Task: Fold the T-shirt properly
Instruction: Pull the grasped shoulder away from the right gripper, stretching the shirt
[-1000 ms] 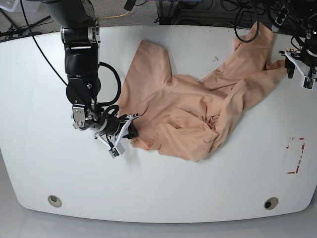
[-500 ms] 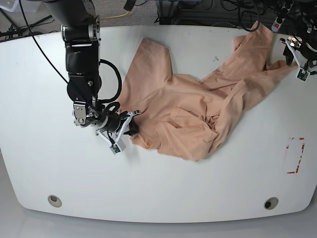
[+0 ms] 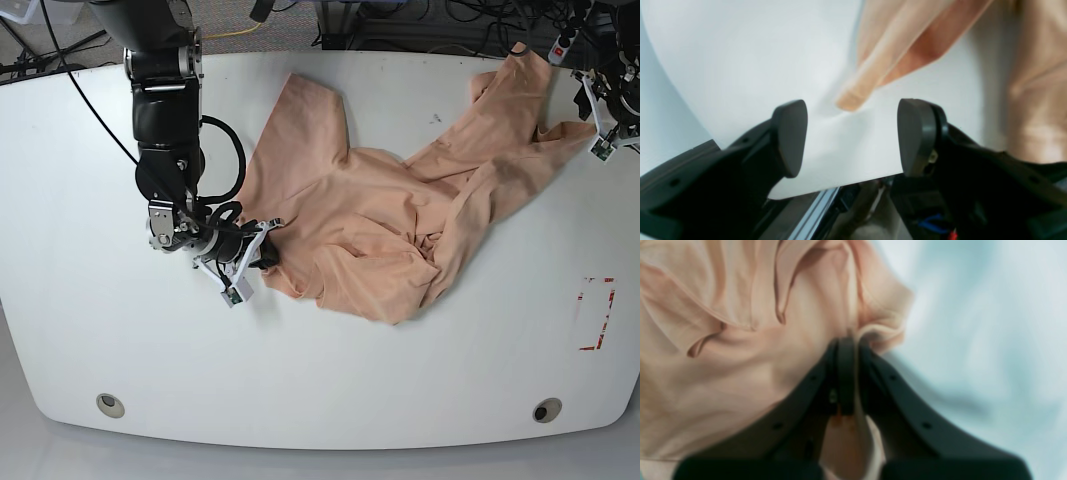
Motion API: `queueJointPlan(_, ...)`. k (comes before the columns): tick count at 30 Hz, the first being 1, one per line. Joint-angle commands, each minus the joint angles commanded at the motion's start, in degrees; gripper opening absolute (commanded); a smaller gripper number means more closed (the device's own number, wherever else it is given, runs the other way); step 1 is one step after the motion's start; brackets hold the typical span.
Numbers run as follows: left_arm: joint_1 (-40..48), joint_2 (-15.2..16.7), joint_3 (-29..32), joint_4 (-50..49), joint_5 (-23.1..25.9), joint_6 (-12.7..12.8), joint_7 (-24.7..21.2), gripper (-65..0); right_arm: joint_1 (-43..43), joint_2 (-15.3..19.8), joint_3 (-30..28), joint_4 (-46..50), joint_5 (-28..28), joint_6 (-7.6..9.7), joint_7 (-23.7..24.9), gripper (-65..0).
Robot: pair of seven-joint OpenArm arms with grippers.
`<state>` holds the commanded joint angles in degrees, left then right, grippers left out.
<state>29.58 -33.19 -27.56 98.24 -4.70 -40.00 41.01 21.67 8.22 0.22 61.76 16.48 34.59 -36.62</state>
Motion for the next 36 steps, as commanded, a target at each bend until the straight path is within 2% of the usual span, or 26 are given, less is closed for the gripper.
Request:
queueJointPlan(4,-1.8,-0.1,0.0,-1.8,-0.1,0.0,0.0,-25.6,-0.1,-0.1,0.0,0.0,0.0,0.00,0.0,-65.0)
queueJointPlan(17,-8.8,-0.3,8.1,-6.7,0.0,0.0,0.0,-26.2,-0.1,-0.1,0.0,0.0,0.0,0.00,0.0,-65.0)
queueJointPlan(19,-9.8,-0.2,8.4,-7.6,0.0,0.0,0.0,-31.5,-0.1,-0.1,0.0,0.0,0.0,0.00,0.0,-65.0)
queueJointPlan(21,-11.1,-0.1,8.5,-10.5,0.4,0.0,0.0,-43.3,-0.1,-0.1,0.0,0.0,0.0,0.00,0.0,-65.0)
queueJointPlan(23,-13.1,0.2,8.5,-14.3,2.9,0.0,-0.3,-56.4,-0.1,-0.1,0.0,0.0,0.0,0.00,0.0,-65.0)
queueJointPlan(25,-15.7,1.9,8.4,-17.2,6.2,0.0,-1.8,-65.0,0.0,-0.1,0.0,0.0,0.0,0.00,0.0,-65.0)
queueJointPlan(28,-18.0,5.2,7.6,-17.8,11.5,0.0,-5.0,-63.6,0.1,-0.1,0.0,0.0,0.0,0.00,0.0,-65.0)
queueJointPlan(31,-17.8,6.6,4.9,-15.6,15.7,0.0,-6.9,-64.3,0.4,0.2,0.0,0.4,0.0,0.00,0.0,-65.0)
queueJointPlan(36,-18.2,8.8,2.6,-10.1,18.2,0.0,-7.1,-64.3,0.4,0.4,0.0,5.5,-0.4,0.00,-0.3,-65.0)
